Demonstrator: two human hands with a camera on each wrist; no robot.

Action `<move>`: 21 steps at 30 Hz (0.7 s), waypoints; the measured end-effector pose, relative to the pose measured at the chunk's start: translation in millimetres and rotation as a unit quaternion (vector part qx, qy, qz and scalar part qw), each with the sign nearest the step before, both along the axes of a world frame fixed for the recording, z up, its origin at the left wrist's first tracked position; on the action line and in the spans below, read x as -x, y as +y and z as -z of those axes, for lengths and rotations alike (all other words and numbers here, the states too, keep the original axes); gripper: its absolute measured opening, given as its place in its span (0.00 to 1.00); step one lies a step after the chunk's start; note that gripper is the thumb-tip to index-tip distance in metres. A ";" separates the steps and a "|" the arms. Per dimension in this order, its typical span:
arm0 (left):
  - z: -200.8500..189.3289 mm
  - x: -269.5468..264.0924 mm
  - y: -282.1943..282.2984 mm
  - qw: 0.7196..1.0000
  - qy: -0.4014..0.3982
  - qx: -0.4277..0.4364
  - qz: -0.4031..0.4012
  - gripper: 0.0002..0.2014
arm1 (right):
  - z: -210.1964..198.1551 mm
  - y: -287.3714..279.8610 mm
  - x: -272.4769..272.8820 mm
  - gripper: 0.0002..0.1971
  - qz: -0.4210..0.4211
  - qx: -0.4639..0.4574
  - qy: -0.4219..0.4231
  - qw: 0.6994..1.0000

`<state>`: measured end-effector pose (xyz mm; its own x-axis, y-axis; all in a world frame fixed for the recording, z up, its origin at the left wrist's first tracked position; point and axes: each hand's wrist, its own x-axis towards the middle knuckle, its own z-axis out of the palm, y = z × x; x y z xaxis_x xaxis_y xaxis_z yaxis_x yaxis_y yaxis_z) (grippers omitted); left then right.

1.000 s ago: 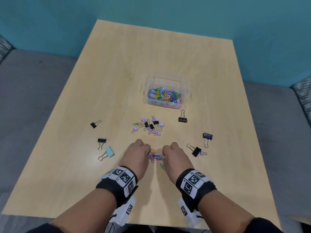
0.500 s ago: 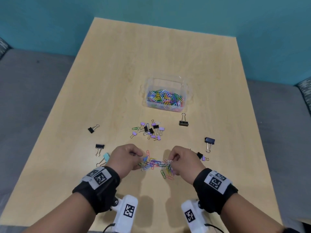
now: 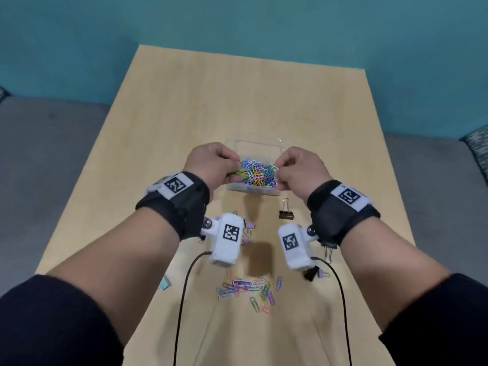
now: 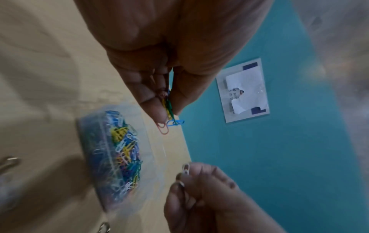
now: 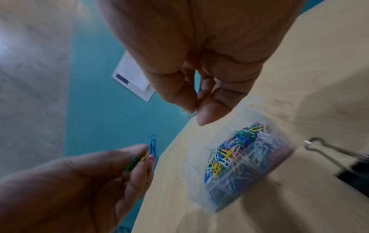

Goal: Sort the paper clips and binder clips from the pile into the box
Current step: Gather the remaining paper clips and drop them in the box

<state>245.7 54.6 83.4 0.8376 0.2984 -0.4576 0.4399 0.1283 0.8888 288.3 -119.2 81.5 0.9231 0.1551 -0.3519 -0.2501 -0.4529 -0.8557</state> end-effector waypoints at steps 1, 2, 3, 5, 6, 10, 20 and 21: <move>-1.0 -10.8 -4.1 1.000 -0.003 -0.021 0.012 0.09 | -0.7 4.4 -8.6 0.12 -0.003 0.010 -0.002 1.000; 0.1 -19.2 -7.3 0.998 -0.002 -0.048 0.030 0.09 | 0.7 7.5 -15.4 0.10 -0.013 0.024 -0.001 1.000; 3.8 -24.5 -7.3 0.996 0.003 -0.080 0.050 0.07 | 1.9 8.7 -19.8 0.09 -0.028 0.051 -0.005 0.998; 12.2 -24.3 2.7 0.986 0.006 -0.146 0.084 0.05 | 5.4 4.4 -21.9 0.14 -0.057 0.139 -0.039 0.988; 17.8 -19.5 12.2 0.979 0.003 -0.184 0.093 0.06 | 6.8 -0.6 -17.9 0.16 -0.065 0.173 -0.060 0.981; 42.9 31.3 55.2 0.889 0.041 -0.411 0.197 0.13 | 19.2 -21.6 28.2 0.17 -0.136 0.227 -0.101 0.959; 84.5 129.5 54.1 0.664 0.000 -0.627 0.407 0.28 | 55.6 22.1 98.1 0.25 -0.392 0.353 -0.145 0.837; 82.1 129.1 51.7 0.667 0.015 -0.625 0.406 0.29 | 55.9 27.8 94.9 0.25 -0.399 0.362 -0.147 0.830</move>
